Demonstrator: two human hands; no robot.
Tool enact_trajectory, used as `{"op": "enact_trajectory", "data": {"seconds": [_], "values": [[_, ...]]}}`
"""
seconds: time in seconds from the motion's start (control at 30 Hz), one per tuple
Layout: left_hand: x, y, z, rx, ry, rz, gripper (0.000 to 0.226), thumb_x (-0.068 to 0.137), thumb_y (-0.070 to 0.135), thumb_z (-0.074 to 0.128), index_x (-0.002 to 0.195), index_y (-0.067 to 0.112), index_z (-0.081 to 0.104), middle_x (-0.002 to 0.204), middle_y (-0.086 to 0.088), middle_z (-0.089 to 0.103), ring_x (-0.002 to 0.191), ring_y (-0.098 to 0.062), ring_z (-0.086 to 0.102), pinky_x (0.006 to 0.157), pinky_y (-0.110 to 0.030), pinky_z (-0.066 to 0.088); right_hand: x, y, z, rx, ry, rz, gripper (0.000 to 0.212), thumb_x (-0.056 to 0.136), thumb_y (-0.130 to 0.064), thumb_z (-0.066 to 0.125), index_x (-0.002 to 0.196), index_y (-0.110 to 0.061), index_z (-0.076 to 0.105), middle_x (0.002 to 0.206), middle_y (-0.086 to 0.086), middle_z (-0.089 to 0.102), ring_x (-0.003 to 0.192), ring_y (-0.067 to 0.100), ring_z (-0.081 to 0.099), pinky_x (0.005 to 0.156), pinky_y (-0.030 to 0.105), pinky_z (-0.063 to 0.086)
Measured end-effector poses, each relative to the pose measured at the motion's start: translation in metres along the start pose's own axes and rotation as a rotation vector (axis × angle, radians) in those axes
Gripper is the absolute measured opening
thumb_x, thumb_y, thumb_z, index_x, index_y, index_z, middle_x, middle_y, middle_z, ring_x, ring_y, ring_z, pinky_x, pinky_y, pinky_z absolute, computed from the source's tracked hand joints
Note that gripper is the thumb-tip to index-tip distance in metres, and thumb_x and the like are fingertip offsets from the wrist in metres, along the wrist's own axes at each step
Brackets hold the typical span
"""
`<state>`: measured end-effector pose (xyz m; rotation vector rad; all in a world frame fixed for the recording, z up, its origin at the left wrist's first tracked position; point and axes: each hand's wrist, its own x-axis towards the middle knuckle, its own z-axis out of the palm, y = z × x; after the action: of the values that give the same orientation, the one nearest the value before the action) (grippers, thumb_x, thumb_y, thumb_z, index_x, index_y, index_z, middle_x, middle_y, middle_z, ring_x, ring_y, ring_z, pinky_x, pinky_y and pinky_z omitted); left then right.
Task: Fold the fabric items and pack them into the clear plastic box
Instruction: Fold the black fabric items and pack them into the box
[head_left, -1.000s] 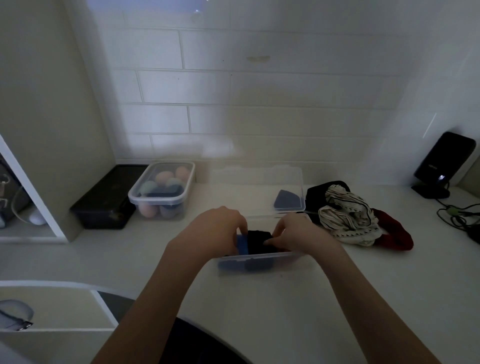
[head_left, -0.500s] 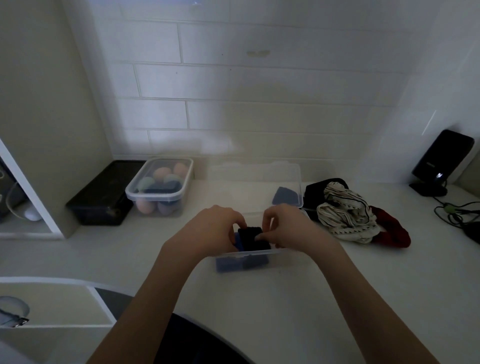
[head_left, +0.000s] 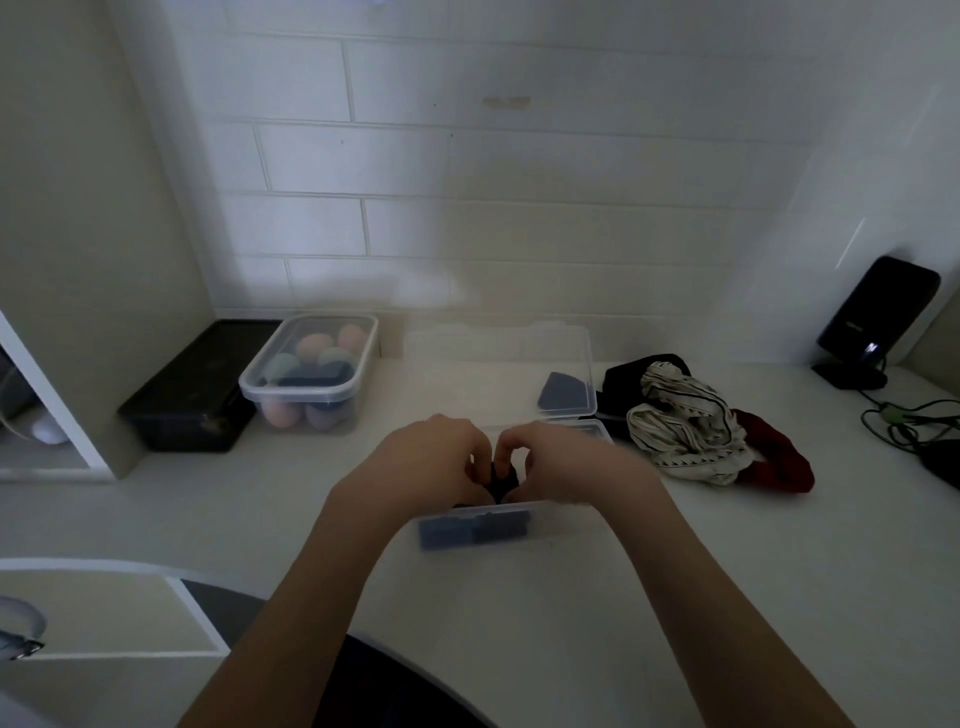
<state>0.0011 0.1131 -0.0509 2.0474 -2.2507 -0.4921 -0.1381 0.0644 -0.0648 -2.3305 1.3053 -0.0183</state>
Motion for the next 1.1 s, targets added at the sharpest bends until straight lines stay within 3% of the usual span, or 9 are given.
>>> {"op": "enact_trajectory", "data": {"seconds": [0.07, 0.17, 0.27, 0.33, 0.5, 0.7, 0.93, 1.0, 1.1], "values": [[0.002, 0.004, 0.005, 0.045, 0.034, -0.023, 0.010, 0.080, 0.027, 0.064, 0.089, 0.024, 0.066, 0.093, -0.001, 0.068, 0.079, -0.018, 0.060, 0.068, -0.026, 0.044, 0.000, 0.000, -0.001, 0.013, -0.015, -0.004, 0.015, 0.079, -0.025, 0.070, 0.087, -0.026, 0.058, 0.066, -0.013, 0.045, 0.058, 0.008, 0.046, 0.066, 0.026, 0.043], [0.004, 0.004, 0.008, 0.064, 0.058, -0.032, 0.008, 0.080, 0.024, 0.063, 0.075, 0.028, 0.057, 0.084, 0.004, 0.060, 0.076, -0.019, 0.056, 0.065, -0.027, 0.039, -0.009, 0.007, -0.019, 0.203, -0.026, -0.031, 0.010, 0.081, -0.024, 0.070, 0.090, -0.020, 0.069, 0.061, -0.005, 0.060, 0.043, 0.000, 0.048, 0.047, 0.016, 0.042], [0.005, 0.002, 0.008, 0.057, 0.051, -0.023, 0.015, 0.078, 0.020, 0.064, 0.072, 0.029, 0.054, 0.087, 0.002, 0.060, 0.076, -0.018, 0.053, 0.065, -0.026, 0.037, -0.017, 0.033, -0.048, 0.422, 0.457, 0.048, 0.008, 0.084, -0.021, 0.066, 0.085, -0.014, 0.068, 0.062, 0.001, 0.062, 0.045, 0.003, 0.053, 0.045, 0.016, 0.040], [0.005, 0.001, 0.007, 0.037, 0.034, -0.017, 0.014, 0.076, 0.021, 0.067, 0.072, 0.029, 0.056, 0.088, 0.001, 0.062, 0.077, -0.018, 0.054, 0.066, -0.026, 0.038, -0.018, 0.060, -0.056, 0.259, 0.762, 0.209, 0.008, 0.085, -0.025, 0.061, 0.086, -0.017, 0.063, 0.072, -0.001, 0.062, 0.067, 0.014, 0.059, 0.060, 0.025, 0.042], [0.005, -0.001, -0.002, -0.004, 0.018, 0.055, 0.008, 0.081, 0.020, 0.066, 0.088, 0.021, 0.069, 0.097, 0.000, 0.065, 0.088, -0.019, 0.061, 0.076, -0.029, 0.048, 0.001, 0.100, -0.020, 0.111, 0.491, 0.230, 0.024, 0.084, -0.014, 0.060, 0.106, -0.019, 0.067, 0.107, 0.002, 0.068, 0.099, 0.021, 0.061, 0.083, 0.032, 0.048], [-0.004, -0.006, -0.016, -0.145, 0.203, 0.074, 0.021, 0.090, 0.009, 0.053, 0.097, 0.016, 0.072, 0.103, -0.004, 0.069, 0.088, -0.016, 0.065, 0.081, -0.024, 0.051, 0.008, 0.094, -0.005, -0.133, 0.512, 0.231, 0.026, 0.088, -0.027, 0.053, 0.107, -0.026, 0.070, 0.108, 0.007, 0.059, 0.114, 0.029, 0.047, 0.092, 0.042, 0.033], [-0.009, -0.002, -0.015, -0.251, 0.255, 0.125, 0.024, 0.091, 0.012, 0.053, 0.096, 0.023, 0.073, 0.088, 0.008, 0.059, 0.076, -0.008, 0.056, 0.073, -0.020, 0.044, 0.005, 0.082, -0.025, 0.327, 0.800, 0.022, 0.018, 0.085, -0.019, 0.065, 0.077, -0.003, 0.070, 0.069, 0.008, 0.059, 0.065, 0.018, 0.048, 0.062, 0.030, 0.041], [-0.009, 0.000, -0.014, -0.272, 0.253, 0.157, 0.025, 0.091, 0.012, 0.052, 0.096, 0.025, 0.073, 0.084, 0.013, 0.056, 0.073, -0.005, 0.054, 0.072, -0.018, 0.042, 0.003, 0.076, -0.031, 0.479, 0.829, 0.030, 0.017, 0.088, -0.020, 0.062, 0.084, -0.006, 0.069, 0.075, 0.007, 0.062, 0.067, 0.015, 0.052, 0.059, 0.020, 0.039], [-0.008, -0.001, -0.013, -0.274, 0.284, 0.170, 0.025, 0.091, 0.012, 0.052, 0.095, 0.025, 0.072, 0.079, 0.021, 0.052, 0.074, -0.005, 0.054, 0.069, -0.013, 0.040, 0.000, 0.071, -0.037, 0.685, 0.919, -0.007, 0.015, 0.090, -0.020, 0.060, 0.099, -0.012, 0.069, 0.092, 0.014, 0.067, 0.081, 0.023, 0.063, 0.066, 0.027, 0.053]]}}
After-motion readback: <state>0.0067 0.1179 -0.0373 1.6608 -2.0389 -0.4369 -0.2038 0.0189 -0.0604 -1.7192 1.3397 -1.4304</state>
